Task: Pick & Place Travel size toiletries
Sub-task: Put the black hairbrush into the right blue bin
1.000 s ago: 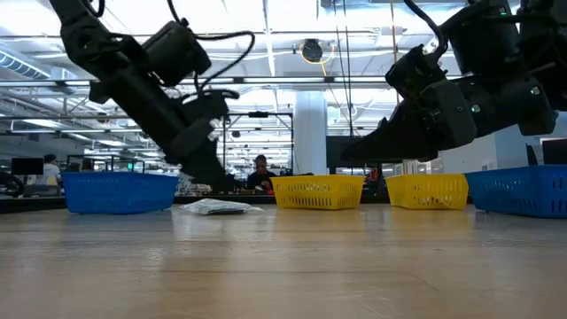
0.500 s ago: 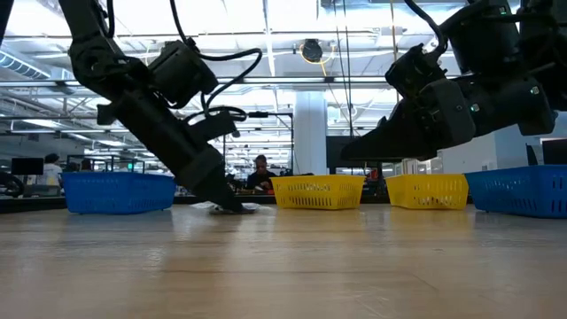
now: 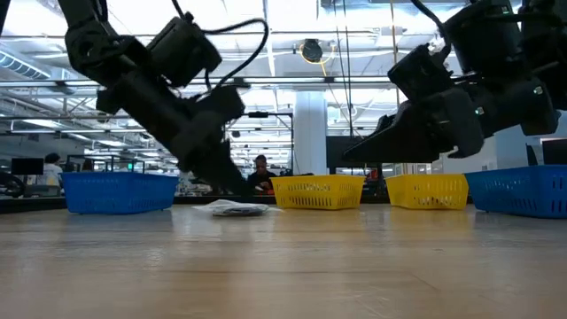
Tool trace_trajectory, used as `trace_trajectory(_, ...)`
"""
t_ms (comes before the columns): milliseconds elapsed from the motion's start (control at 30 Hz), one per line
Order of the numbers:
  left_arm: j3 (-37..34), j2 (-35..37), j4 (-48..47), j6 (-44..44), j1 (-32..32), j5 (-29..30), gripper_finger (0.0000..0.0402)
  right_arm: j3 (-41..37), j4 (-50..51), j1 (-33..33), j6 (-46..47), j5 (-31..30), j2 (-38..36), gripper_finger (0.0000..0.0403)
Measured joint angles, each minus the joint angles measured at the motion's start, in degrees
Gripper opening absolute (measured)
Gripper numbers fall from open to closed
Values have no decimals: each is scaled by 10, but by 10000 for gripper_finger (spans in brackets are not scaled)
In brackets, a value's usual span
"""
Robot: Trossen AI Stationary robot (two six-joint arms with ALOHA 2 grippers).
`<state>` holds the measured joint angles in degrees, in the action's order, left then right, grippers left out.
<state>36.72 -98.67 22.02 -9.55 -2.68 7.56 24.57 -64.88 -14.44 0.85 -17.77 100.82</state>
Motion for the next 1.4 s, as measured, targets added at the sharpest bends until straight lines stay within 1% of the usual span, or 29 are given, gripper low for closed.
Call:
trace_trajectory(133, 24, 0, 1, -23, -25, -24, 3, 0, 0, -15, -44, 1, 0, 171)
trace_trajectory(233, 44, 0, 0, -30, -41, -35, 8, 5, 1, -30, -82, 1, 0, 171)
trace_trajectory(300, 57, 1, -20, -25, -47, -31, 11, 11, 2, -37, -94, 1, 0, 171)
trace_trajectory(400, 76, 0, -87, 2, -48, 0, 10, 14, 5, -41, -95, 0, 0, 171)
trace_trajectory(500, 91, 1, -134, 5, -42, 61, 17, 16, 7, -40, -95, 0, 0, 171)
trace_trajectory(600, 101, 1, -195, -24, -25, 124, 50, 16, 10, -40, -95, 0, 0, 171)
trace_trajectory(667, 117, 1, -239, -66, -1, 141, 86, 16, 9, -40, -95, 0, 0, 171)
trace_trajectory(700, 123, 1, -259, -95, 13, 138, 106, 16, 9, -39, -91, 0, 0, 171)
trace_trajectory(767, 128, 2, -291, -142, 45, 102, 149, 16, 9, -36, -84, 0, 0, 171)
trace_trajectory(833, 124, 1, -306, -161, 73, 66, 190, 16, 10, -33, -75, -1, 0, 171)
trace_trajectory(900, 119, 1, -304, -176, 92, 54, 224, 16, 15, -31, -68, -1, 0, 171)
trace_trajectory(967, 113, 1, -302, -196, 106, 50, 247, 16, 20, -28, -60, -1, 0, 171)
trace_trajectory(1033, 106, 2, -295, -203, 113, 43, 256, 16, 25, -28, -57, -1, 0, 171)
trace_trajectory(1100, 98, 2, -284, -204, 114, 40, 252, 16, 26, -28, -57, -1, 0, 171)
trace_trajectory(1200, 96, 3, -273, -196, 113, 19, 217, 16, 26, -28, -59, -1, 0, 171)
trace_trajectory(1267, 95, 2, -266, -189, 110, 8, 180, 16, 26, -28, -59, -1, 0, 171)
trace_trajectory(1400, 94, 1, -241, -165, 100, -22, 85, 16, 26, -27, -59, -1, 0, 171)
